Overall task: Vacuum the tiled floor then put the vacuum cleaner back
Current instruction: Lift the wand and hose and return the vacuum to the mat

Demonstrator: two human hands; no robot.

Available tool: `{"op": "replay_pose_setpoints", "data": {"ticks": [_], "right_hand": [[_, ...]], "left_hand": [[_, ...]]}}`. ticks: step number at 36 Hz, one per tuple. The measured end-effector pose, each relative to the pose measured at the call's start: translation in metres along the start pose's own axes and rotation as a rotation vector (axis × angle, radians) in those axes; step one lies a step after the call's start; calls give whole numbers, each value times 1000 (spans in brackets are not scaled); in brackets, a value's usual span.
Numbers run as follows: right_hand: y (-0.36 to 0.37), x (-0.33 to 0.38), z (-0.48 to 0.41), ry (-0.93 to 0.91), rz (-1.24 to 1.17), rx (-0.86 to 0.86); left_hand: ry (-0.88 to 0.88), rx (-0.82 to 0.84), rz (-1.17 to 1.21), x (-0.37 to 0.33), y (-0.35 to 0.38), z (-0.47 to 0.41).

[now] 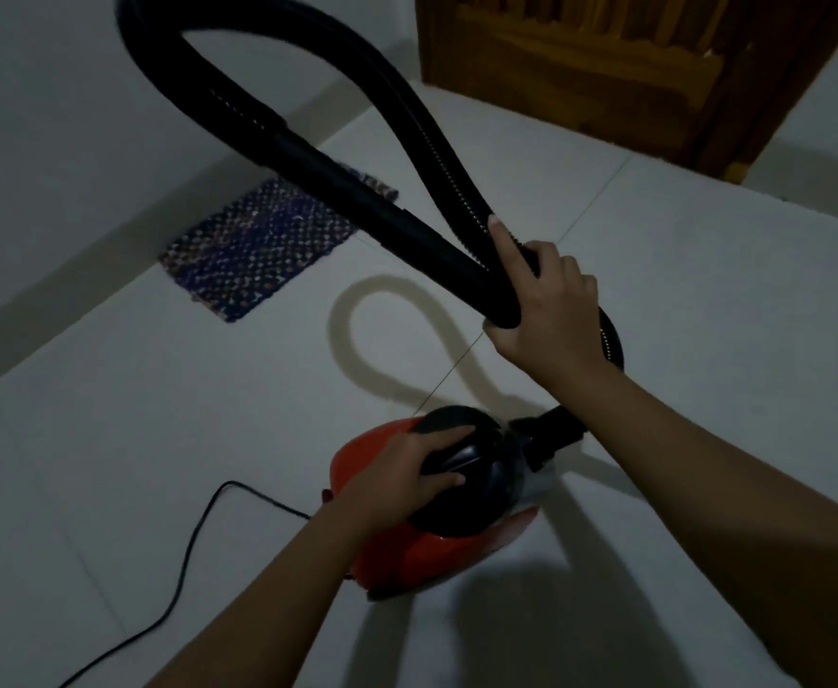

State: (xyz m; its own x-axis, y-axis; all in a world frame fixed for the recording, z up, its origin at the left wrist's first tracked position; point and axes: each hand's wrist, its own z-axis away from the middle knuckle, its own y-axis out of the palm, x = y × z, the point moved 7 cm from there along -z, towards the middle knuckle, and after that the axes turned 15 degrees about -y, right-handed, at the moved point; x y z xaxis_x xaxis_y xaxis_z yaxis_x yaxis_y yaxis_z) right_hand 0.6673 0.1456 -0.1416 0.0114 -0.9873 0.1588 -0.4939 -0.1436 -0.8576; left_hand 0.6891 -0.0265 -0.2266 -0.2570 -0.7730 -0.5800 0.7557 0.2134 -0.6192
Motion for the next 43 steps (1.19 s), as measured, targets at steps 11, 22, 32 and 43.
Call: {"op": "replay_pose_setpoints", "data": {"ticks": [11,22,32,43], "right_hand": [[-79,137,-193,-95,-286,52],[-72,180,-409,-172,-537,-69],[-16,146,-598,-182,-713,-223],[77,156,-732,-196,-815,-264]], "left_hand": [[-253,-151,359,10,-188,114],[-351,-337,442,12,-398,89],[-410,-541,413,42,-530,-33],[-459,-648,540,110,-625,-146]]}}
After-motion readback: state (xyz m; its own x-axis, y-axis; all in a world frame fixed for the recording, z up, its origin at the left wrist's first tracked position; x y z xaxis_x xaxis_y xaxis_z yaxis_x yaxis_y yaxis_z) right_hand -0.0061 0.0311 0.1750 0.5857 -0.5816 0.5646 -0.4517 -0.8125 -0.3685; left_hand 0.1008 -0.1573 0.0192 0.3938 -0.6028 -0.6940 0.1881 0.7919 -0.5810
